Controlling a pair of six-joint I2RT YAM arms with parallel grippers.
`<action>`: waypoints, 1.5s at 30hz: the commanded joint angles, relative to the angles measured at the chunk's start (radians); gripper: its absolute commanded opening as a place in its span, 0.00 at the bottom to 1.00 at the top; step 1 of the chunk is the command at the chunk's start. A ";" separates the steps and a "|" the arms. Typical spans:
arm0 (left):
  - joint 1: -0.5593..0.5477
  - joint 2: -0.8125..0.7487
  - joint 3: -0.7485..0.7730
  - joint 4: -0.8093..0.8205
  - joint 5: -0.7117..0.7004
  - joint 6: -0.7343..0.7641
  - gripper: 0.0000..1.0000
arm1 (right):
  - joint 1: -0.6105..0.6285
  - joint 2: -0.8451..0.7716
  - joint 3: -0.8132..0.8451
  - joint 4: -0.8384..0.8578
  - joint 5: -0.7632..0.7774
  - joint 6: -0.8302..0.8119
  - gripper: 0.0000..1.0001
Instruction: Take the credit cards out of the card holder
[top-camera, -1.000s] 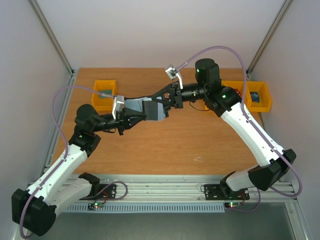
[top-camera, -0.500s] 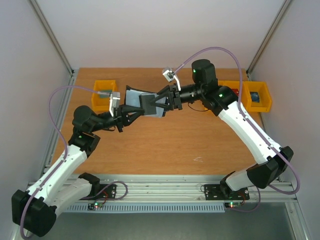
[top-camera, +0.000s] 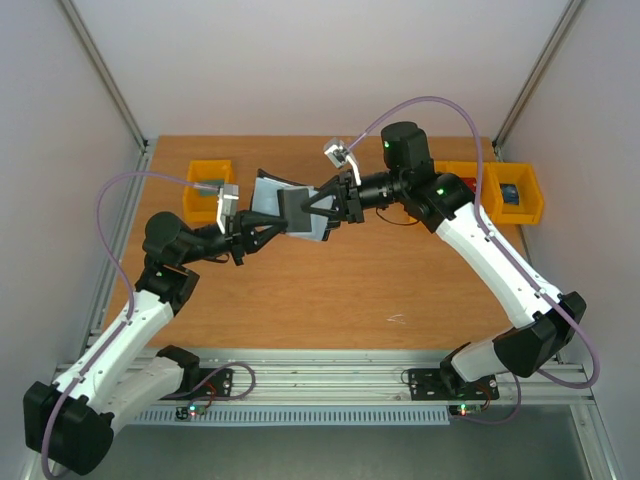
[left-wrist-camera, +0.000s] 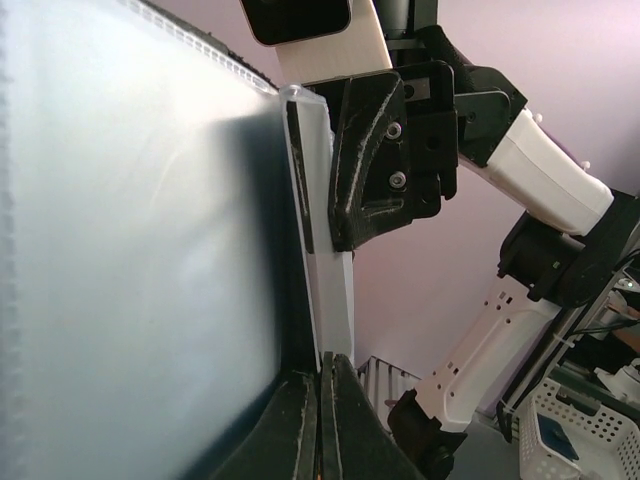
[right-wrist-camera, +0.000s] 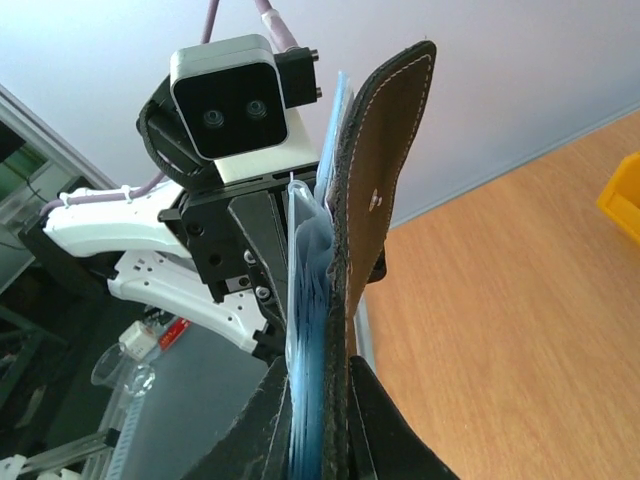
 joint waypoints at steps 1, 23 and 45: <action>0.014 -0.022 0.000 0.092 -0.011 0.012 0.00 | -0.008 -0.033 -0.002 -0.050 -0.058 -0.018 0.01; -0.028 0.018 0.034 0.071 -0.022 0.025 0.08 | -0.006 0.007 0.047 -0.093 -0.131 -0.032 0.01; 0.057 -0.038 -0.059 -0.061 -0.131 0.059 0.00 | -0.113 -0.012 -0.088 -0.136 -0.125 -0.038 0.08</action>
